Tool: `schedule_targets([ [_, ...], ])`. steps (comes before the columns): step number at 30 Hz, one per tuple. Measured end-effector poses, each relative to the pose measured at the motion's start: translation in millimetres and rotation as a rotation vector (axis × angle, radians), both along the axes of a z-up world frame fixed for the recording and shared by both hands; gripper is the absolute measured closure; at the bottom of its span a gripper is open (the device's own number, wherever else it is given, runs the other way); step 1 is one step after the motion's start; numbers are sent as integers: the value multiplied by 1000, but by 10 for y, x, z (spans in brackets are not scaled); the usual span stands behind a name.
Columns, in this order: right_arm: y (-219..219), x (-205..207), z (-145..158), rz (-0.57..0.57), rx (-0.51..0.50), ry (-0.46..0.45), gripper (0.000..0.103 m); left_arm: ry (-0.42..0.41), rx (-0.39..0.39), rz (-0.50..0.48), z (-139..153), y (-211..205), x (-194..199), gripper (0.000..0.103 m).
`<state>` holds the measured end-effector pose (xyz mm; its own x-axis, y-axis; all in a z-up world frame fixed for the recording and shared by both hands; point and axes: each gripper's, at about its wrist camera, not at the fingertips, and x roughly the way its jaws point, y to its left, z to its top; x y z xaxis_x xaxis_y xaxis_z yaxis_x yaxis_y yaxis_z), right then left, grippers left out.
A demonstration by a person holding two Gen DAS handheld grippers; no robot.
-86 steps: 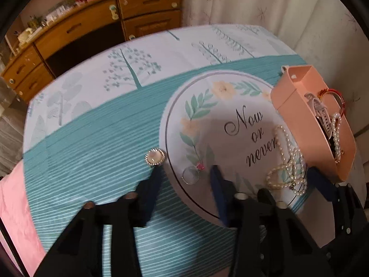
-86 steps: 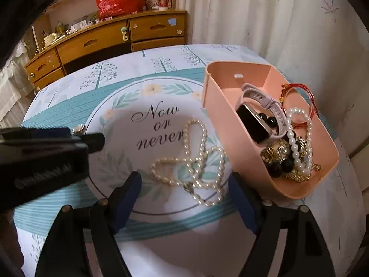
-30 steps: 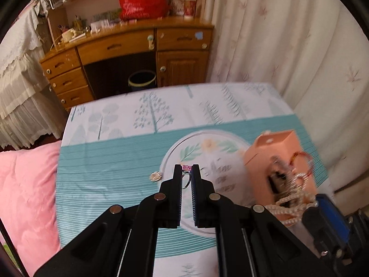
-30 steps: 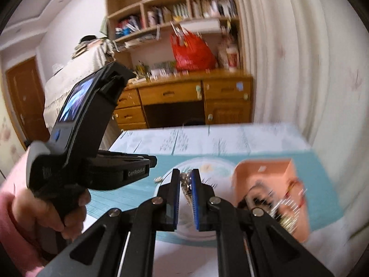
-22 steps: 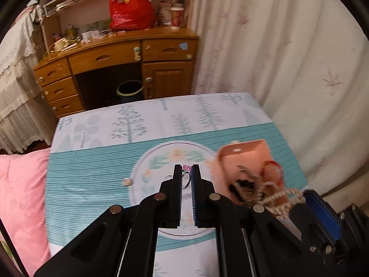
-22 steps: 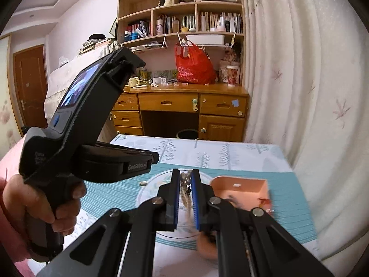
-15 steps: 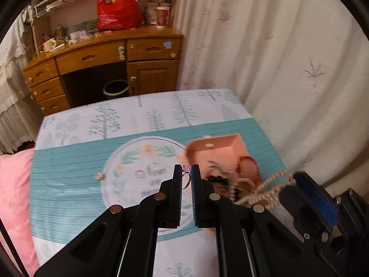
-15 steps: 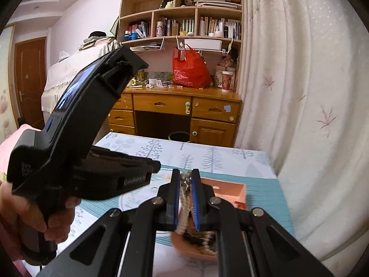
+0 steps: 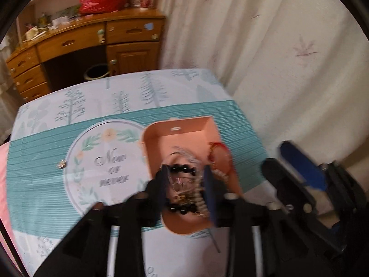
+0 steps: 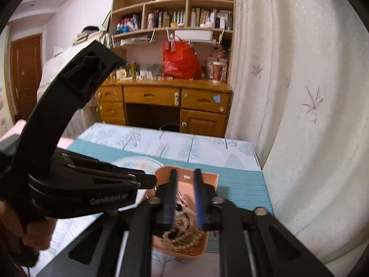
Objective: Organize jewelry
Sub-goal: 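Drop the ring and pearl necklace into the pink box, opening both tools, then grasp the round pearl brooch with the left tool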
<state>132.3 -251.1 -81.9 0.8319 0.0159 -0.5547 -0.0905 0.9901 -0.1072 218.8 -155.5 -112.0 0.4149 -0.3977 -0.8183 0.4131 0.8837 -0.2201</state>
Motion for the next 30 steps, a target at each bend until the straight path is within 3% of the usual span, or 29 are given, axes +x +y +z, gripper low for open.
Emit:
schedule_targets([
  [2, -60, 14, -36, -12, 1, 17, 64, 15, 2, 19, -39, 43, 28, 56],
  [9, -135, 86, -116, -48, 19, 65, 63, 54, 59, 113, -119, 347, 153, 41],
  [17, 32, 189, -234, -40, 85, 144, 53, 53, 243, 245, -402, 928, 428, 40],
  [23, 186, 298, -377, -39, 143, 216, 52, 51, 277, 318, -658, 1346, 687, 40],
  [30, 178, 344, -543, -109, 238, 310, 52, -7, 285, 344, -852, 1489, 925, 42],
])
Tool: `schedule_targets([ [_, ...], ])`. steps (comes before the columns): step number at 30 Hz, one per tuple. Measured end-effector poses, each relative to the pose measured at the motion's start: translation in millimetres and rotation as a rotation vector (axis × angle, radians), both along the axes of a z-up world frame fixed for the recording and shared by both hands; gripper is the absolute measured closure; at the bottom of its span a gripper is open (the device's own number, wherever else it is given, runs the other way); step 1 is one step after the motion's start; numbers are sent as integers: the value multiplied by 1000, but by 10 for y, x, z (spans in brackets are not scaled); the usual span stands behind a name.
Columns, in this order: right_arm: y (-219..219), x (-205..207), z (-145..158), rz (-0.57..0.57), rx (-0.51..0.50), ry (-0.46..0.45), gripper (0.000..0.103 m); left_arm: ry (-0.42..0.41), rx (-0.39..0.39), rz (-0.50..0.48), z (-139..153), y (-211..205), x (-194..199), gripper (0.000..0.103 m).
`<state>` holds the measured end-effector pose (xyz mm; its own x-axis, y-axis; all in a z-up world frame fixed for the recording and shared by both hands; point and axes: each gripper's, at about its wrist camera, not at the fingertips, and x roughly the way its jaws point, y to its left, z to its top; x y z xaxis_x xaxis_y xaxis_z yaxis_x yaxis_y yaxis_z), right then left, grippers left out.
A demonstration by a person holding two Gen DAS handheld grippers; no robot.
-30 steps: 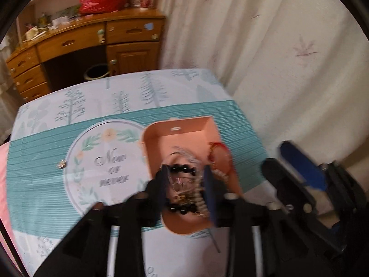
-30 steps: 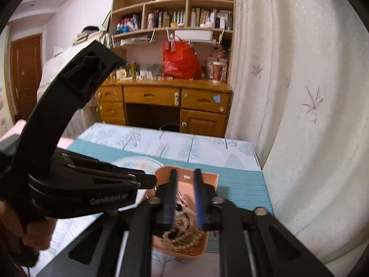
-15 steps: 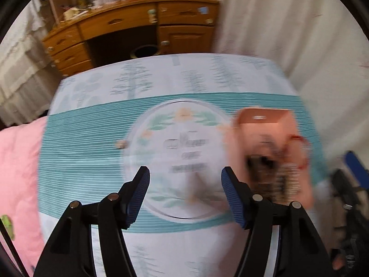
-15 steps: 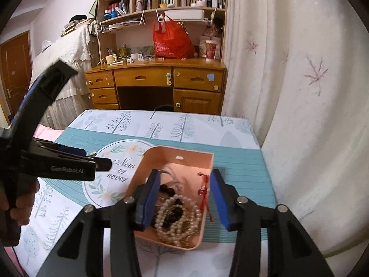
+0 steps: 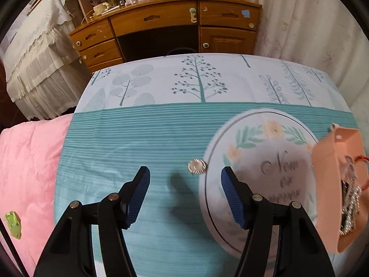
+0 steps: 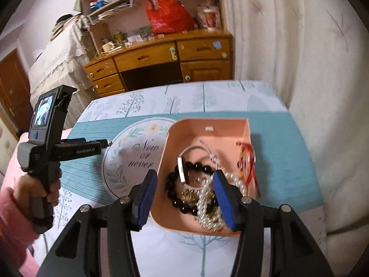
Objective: Organize jewelry
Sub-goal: 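Grasp the round pearl brooch with the left tool, then carry the round brooch into the pink box and open the left tool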
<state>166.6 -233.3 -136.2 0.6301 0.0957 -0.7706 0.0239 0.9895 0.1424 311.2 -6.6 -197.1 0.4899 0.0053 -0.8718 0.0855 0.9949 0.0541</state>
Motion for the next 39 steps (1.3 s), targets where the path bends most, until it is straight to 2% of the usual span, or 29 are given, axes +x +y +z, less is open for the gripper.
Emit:
schedule_targets([
  [4, -86, 27, -71, -62, 51, 52, 52, -4, -5, -13, -88, -16, 80, 57],
  [9, -108, 53, -111, -81, 47, 88, 52, 4, 20, -40, -184, -95, 101, 66],
  [12, -90, 61, -123, -77, 41, 98, 52, 0, 10, -47, -194, -115, 103, 73],
  [15, -77, 72, -133, -68, 44, 103, 52, 11, -33, -55, -198, -120, 126, 86],
  [26, -98, 32, -138, -67, 69, 105, 52, 12, -21, -46, -182, -154, 114, 86],
  [31, -165, -18, -121, -73, 91, 101, 52, -8, -24, -54, -19, -229, 18, 86],
  [34, -221, -57, -111, -72, 107, 96, 52, -44, -62, -65, 161, -304, -134, 86],
  [37, -311, -132, -93, -70, 119, 87, 52, -93, -156, -113, 329, -416, -398, 86],
  [39, -365, -184, -84, -68, 116, 83, 52, -115, -188, -146, 415, -533, -578, 86],
])
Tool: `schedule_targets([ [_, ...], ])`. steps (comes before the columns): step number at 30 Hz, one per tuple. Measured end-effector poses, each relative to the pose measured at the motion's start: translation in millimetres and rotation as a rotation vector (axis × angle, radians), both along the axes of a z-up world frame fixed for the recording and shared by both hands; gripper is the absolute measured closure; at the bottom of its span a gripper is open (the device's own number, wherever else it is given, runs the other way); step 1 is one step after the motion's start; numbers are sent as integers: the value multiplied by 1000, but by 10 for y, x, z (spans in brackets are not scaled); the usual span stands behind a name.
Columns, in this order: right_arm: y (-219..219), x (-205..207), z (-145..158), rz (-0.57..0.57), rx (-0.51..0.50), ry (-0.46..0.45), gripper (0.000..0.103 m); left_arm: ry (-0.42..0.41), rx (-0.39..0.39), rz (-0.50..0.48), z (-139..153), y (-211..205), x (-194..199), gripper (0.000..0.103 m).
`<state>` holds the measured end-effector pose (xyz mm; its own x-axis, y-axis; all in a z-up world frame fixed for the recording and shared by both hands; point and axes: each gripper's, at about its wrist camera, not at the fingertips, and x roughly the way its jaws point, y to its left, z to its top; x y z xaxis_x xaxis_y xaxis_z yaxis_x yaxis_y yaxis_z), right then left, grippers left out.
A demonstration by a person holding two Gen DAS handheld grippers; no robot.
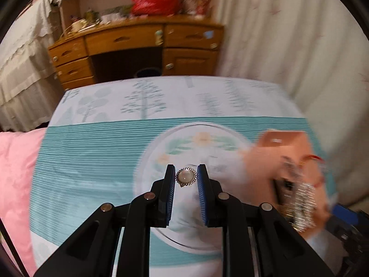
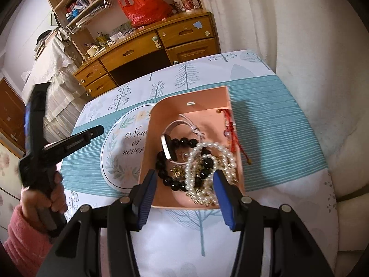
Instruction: Organize jewelry
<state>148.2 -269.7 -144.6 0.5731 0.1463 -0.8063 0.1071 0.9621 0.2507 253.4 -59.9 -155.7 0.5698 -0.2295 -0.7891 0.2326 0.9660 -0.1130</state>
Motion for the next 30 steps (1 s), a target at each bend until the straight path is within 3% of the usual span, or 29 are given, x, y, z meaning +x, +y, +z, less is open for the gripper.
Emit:
schedule_targets([
  [6, -235, -211, 35, -18, 1, -8, 52, -28, -77, -105, 161, -452, -425, 86],
  [10, -385, -368, 66, -42, 5, -14, 52, -4, -116, -165, 200, -761, -598, 86],
  [12, -437, -425, 77, -55, 8, -5, 52, 39, -92, -180, 239, -930, -648, 83],
  [14, -467, -455, 87, -61, 10, 29, 46, 102, -41, -175, 306, -1073, -693, 59],
  [15, -464, -452, 86, -57, -2, 73, 42, 127, -22, -171, 337, -1104, -714, 33],
  [16, -455, -445, 82, -51, -8, 96, 34, 144, 0, -160, 379, -1117, -755, 26],
  [19, -389, -493, 70, -7, -39, 179, 33, 178, 64, -103, 538, -1041, -912, 26],
  [22, -286, -625, 68, 4, -56, 238, 31, 282, 87, -37, 592, -800, -1053, 26],
  [24, -230, -739, 43, -11, -29, 292, 22, 344, 92, -48, 585, -635, -1188, 25],
  [26, -135, -902, -15, -52, -28, 375, 10, 353, 125, -71, 591, -478, -1395, 24],
  [28, -12, -1044, -88, -72, -57, 465, 9, 347, 174, -91, 606, -362, -1584, 19],
  [30, 97, -1214, -125, -75, -8, 501, 8, 337, 196, -109, 647, -256, -1765, 19],
])
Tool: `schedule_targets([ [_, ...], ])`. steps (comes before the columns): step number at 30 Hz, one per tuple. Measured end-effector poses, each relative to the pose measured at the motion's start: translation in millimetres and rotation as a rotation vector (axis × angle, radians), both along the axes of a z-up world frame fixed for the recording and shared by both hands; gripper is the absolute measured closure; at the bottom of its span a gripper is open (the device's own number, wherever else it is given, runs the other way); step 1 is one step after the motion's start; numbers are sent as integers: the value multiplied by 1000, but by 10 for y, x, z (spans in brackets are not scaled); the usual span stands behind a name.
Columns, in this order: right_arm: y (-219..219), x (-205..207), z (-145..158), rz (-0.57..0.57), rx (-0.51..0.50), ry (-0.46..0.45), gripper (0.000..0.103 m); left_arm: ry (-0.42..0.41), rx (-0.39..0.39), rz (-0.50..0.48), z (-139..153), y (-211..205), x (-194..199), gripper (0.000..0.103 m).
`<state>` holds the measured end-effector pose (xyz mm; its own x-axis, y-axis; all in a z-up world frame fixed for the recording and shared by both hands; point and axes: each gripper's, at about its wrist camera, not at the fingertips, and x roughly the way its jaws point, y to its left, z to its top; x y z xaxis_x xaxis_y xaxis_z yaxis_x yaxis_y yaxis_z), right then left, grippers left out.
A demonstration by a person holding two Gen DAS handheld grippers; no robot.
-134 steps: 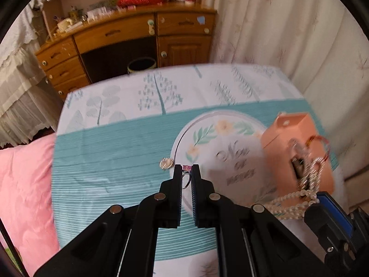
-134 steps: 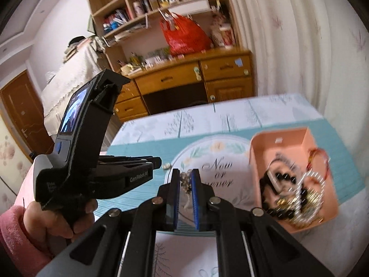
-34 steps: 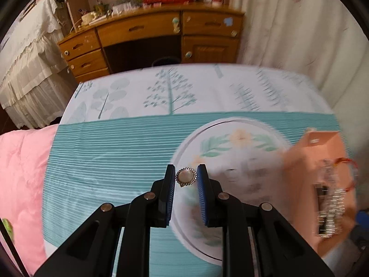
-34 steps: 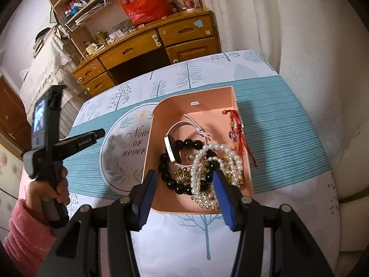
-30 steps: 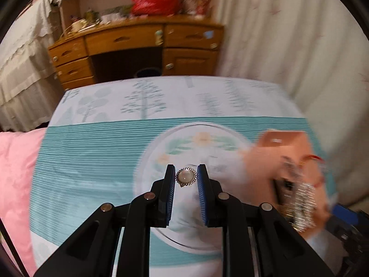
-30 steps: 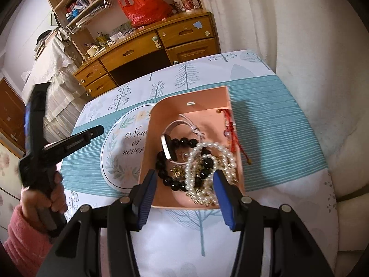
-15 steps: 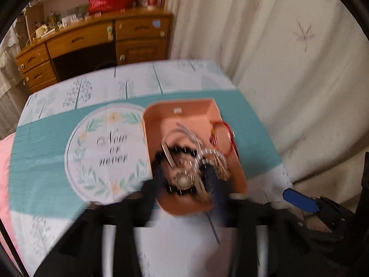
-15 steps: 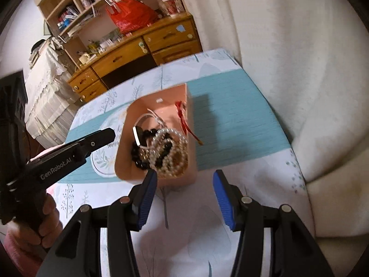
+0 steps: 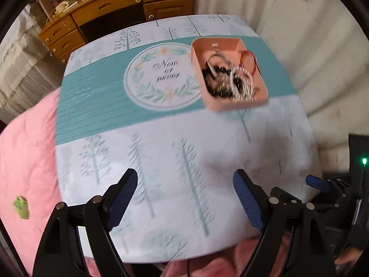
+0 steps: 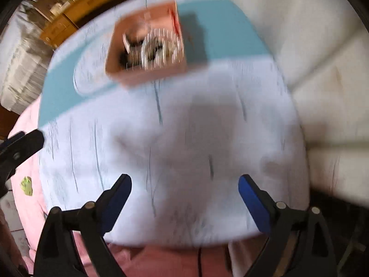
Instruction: Organize jewelry
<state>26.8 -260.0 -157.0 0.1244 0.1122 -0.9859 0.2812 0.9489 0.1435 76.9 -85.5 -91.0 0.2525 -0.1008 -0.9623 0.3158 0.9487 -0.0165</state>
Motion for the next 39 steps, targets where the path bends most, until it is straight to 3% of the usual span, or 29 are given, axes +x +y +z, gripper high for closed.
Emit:
schedule_targets([
  [4, 120, -220, 149, -7, 39, 0, 8, -7, 0, 35, 213, 143, -175, 19],
  [7, 101, -210, 407, 13, 82, -56, 8, -64, 9, 84, 428, 186, -249, 8],
  [9, 34, -164, 574, 13, 113, -81, 8, -96, 45, 116, 561, 169, -285, 8],
  [12, -14, -152, 838, 25, 170, -127, 8, -140, 13, 157, 730, 158, -383, 5],
  [15, 38, -184, 1070, 75, 106, -240, 7, -187, 2, 187, 802, 154, -472, 1],
  [19, 93, -200, 1218, 117, 48, -312, 2, -227, -18, 222, 868, 175, -547, 1],
  [25, 125, -296, 1416, 174, -21, -415, 0, -202, -27, 262, 730, 146, -617, 1],
  [30, 151, -334, 1483, 217, -61, -451, 0, -210, -25, 278, 720, 88, -676, 1],
  [39, 112, -386, 1460, 257, -70, -429, 0, -209, -32, 289, 731, -9, -753, 1],
])
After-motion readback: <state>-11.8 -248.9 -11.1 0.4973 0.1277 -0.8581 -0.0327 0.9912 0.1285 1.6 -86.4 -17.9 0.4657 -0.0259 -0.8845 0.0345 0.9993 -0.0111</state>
